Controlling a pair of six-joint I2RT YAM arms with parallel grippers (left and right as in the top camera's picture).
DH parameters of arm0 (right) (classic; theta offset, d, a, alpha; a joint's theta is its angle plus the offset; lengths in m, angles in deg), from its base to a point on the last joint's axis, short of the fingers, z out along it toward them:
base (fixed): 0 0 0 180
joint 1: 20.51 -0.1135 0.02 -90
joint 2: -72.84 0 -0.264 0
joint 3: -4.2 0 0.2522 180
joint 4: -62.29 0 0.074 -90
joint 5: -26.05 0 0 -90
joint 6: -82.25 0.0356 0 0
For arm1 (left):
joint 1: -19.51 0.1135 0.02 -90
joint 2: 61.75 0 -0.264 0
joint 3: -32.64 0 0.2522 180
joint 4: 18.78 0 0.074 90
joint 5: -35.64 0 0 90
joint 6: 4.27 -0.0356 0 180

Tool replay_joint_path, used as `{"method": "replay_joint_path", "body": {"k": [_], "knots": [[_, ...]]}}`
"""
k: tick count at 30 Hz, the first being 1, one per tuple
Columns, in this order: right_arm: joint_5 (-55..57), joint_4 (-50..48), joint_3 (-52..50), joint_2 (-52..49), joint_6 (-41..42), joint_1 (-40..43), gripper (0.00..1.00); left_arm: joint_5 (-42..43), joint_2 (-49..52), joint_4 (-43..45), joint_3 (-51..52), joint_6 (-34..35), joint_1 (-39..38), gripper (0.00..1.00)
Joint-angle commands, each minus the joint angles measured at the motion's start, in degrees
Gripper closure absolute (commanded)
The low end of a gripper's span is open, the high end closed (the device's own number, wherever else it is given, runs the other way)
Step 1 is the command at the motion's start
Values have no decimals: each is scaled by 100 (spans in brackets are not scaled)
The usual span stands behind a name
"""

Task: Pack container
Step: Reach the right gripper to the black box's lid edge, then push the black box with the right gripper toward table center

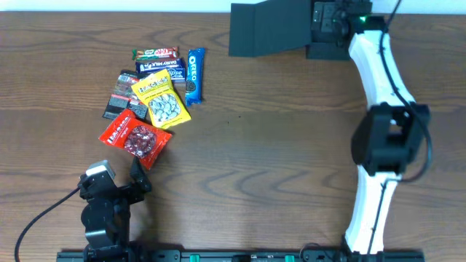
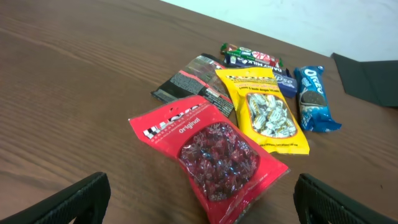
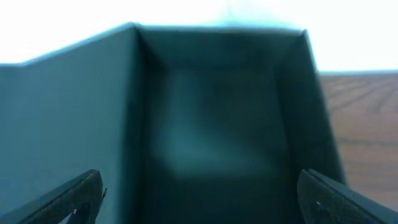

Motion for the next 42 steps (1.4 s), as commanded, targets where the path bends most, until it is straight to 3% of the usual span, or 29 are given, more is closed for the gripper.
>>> {"method": "replay_joint_path", "body": {"k": [1, 9, 33, 42], "knots": [[-133, 273, 911, -673, -127, 256, 1, -59, -26, -37, 114, 0, 31, 5], [-369, 968, 1464, -1346, -61, 490, 1, -59, -26, -37, 114, 0, 31, 5], [-634, 4050, 1478, -824, -63, 76, 1, -59, -26, -37, 114, 0, 31, 5], [-1519, 4929, 1475, -809, -63, -328, 3, -59, -26, -37, 114, 0, 31, 4]]}}
